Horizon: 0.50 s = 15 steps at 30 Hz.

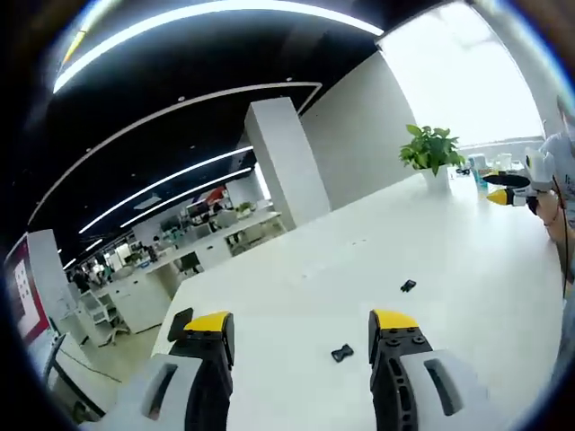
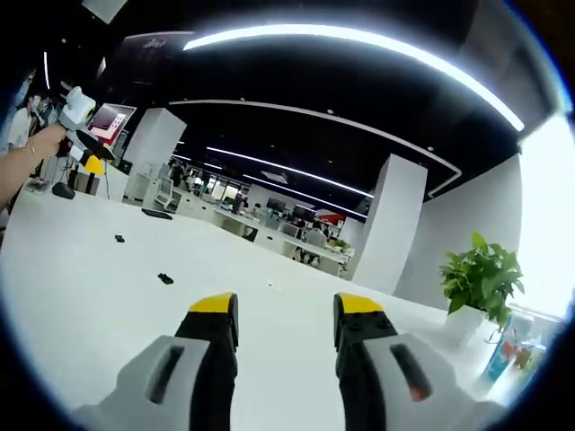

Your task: Snap the two parts of the plastic buckle together until the buckle closes and remains connected.

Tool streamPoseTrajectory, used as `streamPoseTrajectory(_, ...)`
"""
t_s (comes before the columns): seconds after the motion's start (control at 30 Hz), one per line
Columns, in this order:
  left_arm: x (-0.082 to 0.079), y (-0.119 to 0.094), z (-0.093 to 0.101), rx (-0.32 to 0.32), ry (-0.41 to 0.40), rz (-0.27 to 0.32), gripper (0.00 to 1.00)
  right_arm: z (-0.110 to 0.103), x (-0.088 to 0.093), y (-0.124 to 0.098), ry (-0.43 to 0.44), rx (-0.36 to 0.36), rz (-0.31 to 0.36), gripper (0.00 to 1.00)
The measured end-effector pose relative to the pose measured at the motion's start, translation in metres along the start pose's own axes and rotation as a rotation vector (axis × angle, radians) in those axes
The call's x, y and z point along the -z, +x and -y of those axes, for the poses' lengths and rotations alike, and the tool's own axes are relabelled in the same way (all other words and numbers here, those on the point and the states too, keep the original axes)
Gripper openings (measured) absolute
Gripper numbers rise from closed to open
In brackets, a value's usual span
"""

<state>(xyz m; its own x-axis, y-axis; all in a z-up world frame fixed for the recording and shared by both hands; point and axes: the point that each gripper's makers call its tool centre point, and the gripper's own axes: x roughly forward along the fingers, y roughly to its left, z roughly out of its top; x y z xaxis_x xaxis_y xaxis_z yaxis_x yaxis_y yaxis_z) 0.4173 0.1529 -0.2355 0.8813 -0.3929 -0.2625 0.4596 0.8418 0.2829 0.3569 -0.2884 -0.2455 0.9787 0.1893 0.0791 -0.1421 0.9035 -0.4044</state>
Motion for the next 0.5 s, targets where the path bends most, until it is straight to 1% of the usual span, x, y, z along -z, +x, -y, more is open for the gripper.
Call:
streamPoseTrajectory(0.13,0.002,0.007,0.000,0.016,0.029,-0.037,0.61,-0.001,0.000,0.000,-0.004,-0.002,-0.002,0.43)
streamPoseTrajectory(0.3,0.003,0.016,0.001,0.064,0.053,-0.077,0.60,-0.003,0.002,0.002,-0.007,-0.013,-0.010,0.42)
streamPoseTrajectory(0.37,0.004,0.020,0.001,0.073,0.083,-0.101,0.60,-0.005,0.002,0.002,-0.009,-0.018,-0.013,0.42)
streamPoseTrajectory(0.4,0.005,0.023,0.002,0.091,0.113,-0.121,0.60,-0.005,0.003,0.002,-0.010,-0.020,-0.013,0.42)
streamPoseTrajectory(0.5,0.006,0.029,0.000,0.102,0.112,-0.138,0.60,-0.006,0.002,0.002,-0.009,-0.023,-0.012,0.42)
